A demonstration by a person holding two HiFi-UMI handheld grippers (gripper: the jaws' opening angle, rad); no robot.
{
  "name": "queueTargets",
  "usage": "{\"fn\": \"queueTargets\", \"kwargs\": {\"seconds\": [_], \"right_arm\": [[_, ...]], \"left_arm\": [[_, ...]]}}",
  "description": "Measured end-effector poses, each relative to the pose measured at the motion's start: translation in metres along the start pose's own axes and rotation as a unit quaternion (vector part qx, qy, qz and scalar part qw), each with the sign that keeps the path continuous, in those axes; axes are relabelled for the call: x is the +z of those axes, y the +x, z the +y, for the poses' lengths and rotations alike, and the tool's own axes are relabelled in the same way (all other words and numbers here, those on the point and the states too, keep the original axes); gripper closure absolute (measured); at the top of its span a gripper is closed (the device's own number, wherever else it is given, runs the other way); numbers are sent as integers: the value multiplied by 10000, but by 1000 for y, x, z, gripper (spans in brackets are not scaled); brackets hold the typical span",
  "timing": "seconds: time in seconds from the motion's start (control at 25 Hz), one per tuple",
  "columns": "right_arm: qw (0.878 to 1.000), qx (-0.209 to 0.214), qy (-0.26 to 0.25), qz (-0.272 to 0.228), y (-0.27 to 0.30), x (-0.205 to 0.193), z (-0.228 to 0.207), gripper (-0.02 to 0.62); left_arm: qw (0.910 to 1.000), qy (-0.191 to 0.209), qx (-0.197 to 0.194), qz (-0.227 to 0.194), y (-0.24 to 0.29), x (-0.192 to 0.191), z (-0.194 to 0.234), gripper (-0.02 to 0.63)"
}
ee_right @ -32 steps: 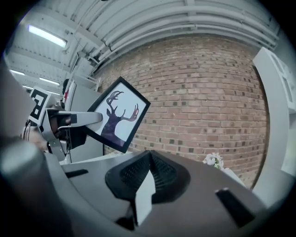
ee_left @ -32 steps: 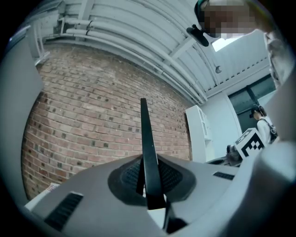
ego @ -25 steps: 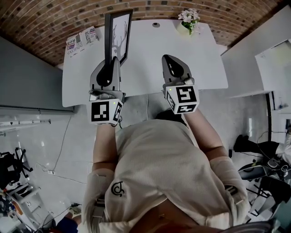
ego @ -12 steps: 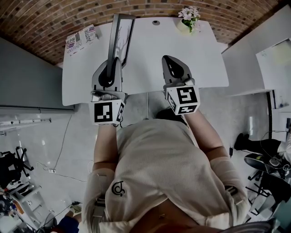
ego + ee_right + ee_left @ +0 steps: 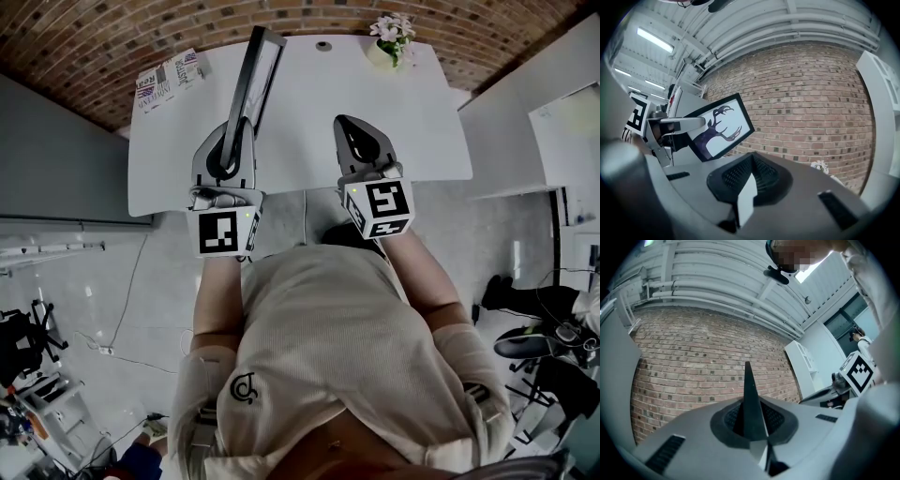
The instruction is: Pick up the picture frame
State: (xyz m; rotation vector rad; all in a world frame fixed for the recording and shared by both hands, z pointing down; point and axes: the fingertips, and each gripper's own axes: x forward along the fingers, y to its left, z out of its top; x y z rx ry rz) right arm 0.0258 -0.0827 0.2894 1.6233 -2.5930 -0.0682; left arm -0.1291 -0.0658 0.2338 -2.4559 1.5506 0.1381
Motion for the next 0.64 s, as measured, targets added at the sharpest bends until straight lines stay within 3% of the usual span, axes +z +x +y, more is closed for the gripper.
{"fn": "queueTargets", "kwargs": {"seconds": [0.64], "right_arm": [[9998,-22,-85,-193,-2,6,5,591]], "left_arm": [[9999,-136,17,66,-3,-8,3,580]]}}
